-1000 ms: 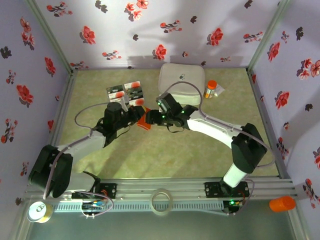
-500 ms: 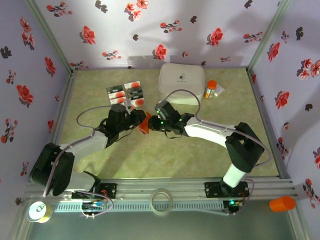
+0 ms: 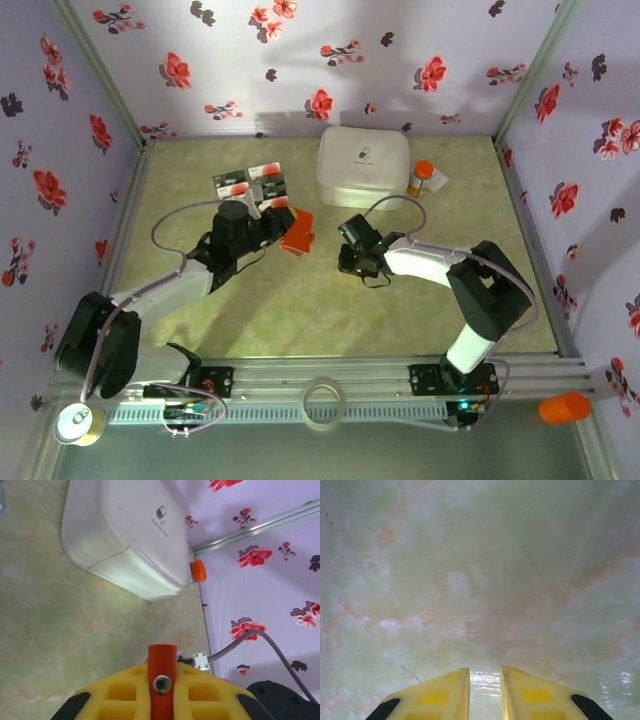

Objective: Put the credit cards into the card holder
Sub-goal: Open the button on the card holder.

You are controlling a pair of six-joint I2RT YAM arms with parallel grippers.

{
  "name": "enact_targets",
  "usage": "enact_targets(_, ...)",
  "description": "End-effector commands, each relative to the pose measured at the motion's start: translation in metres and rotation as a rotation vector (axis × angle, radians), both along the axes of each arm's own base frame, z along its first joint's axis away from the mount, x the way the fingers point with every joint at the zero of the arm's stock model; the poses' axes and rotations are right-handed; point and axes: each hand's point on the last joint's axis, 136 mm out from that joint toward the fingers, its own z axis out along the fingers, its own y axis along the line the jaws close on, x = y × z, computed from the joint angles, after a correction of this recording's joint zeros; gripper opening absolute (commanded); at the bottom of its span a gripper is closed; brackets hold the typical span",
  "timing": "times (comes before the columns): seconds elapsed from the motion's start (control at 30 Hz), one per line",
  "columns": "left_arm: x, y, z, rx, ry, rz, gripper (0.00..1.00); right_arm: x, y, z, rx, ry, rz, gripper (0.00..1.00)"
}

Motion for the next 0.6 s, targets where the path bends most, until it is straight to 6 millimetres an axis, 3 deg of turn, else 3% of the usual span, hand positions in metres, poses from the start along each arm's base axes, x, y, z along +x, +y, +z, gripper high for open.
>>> enact_targets(0.0, 0.003, -0.003, 0.026, -0.052, -0.059, -0.004, 0.0, -0.001, -0.007, 0.027, 0.021, -0.045, 0.01, 0.26)
enact_targets(0.1, 0.008, -0.001, 0.029, -0.108, -0.061, 0.009, 0.0, -0.001, -0.005, 0.058, 0.083, -0.096, 0.021, 0.33)
enact_targets(0.37, 0.025, -0.005, 0.051, -0.368, -0.076, 0.014, 0.0, 0.004, 0.011, 0.162, 0.396, -0.294, 0.002, 0.69)
enact_targets(0.47, 0.031, -0.007, 0.06, -0.454, -0.076, 0.012, 0.0, 0.012, 0.027, 0.195, 0.528, -0.336, 0.024, 0.75)
enact_targets(0.57, 0.034, -0.01, 0.065, -0.497, -0.081, 0.008, 0.0, 0.021, 0.044, 0.213, 0.62, -0.345, 0.042, 0.77)
